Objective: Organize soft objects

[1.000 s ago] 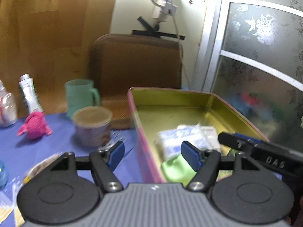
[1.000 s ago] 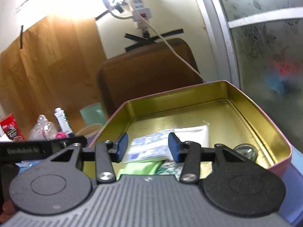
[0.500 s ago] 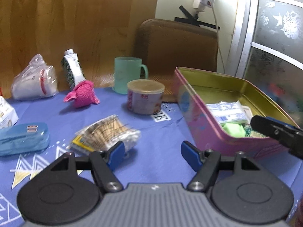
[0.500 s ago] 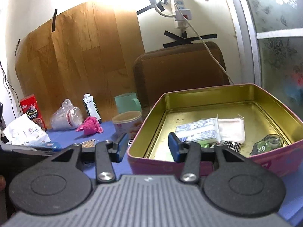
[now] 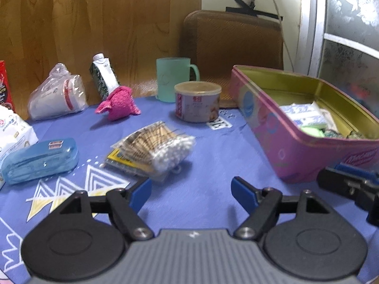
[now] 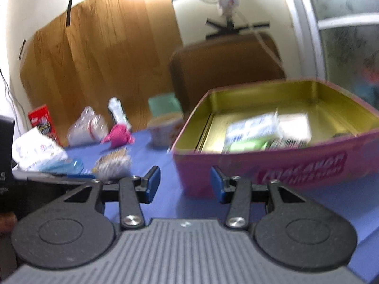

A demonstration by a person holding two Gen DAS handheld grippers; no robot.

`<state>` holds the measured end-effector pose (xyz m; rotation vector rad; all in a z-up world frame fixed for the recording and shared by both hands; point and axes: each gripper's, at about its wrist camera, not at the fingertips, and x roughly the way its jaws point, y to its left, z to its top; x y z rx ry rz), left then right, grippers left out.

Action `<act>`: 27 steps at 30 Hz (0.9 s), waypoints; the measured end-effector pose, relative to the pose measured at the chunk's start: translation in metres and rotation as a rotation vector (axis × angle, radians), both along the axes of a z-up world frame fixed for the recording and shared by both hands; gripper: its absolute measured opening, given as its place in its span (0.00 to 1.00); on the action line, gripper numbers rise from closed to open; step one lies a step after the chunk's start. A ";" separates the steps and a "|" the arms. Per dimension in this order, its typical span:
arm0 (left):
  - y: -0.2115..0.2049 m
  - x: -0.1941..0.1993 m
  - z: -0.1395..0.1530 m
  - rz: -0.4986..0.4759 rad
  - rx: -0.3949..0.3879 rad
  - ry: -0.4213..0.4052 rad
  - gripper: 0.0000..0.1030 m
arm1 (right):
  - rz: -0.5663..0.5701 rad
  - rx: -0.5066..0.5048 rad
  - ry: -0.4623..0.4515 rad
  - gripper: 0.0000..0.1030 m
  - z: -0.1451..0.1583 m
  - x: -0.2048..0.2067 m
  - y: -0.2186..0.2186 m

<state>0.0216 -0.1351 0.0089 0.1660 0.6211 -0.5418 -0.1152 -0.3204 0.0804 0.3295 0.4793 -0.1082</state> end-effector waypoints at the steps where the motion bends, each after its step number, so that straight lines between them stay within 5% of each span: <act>1: 0.000 0.000 -0.002 0.006 0.014 -0.004 0.74 | 0.012 0.017 0.016 0.48 -0.002 0.002 0.000; 4: 0.005 0.002 -0.007 0.013 0.044 -0.007 0.76 | 0.033 0.038 0.055 0.48 -0.009 0.007 0.001; 8: 0.010 0.005 -0.017 0.044 0.101 -0.020 0.92 | 0.050 0.066 0.125 0.48 -0.020 0.011 0.000; 12: 0.019 0.010 -0.019 0.066 0.078 0.009 0.99 | 0.040 0.054 0.125 0.50 -0.024 0.009 0.004; 27: 0.019 0.010 -0.020 0.075 0.066 0.017 0.99 | 0.031 0.042 0.117 0.62 -0.024 0.009 0.017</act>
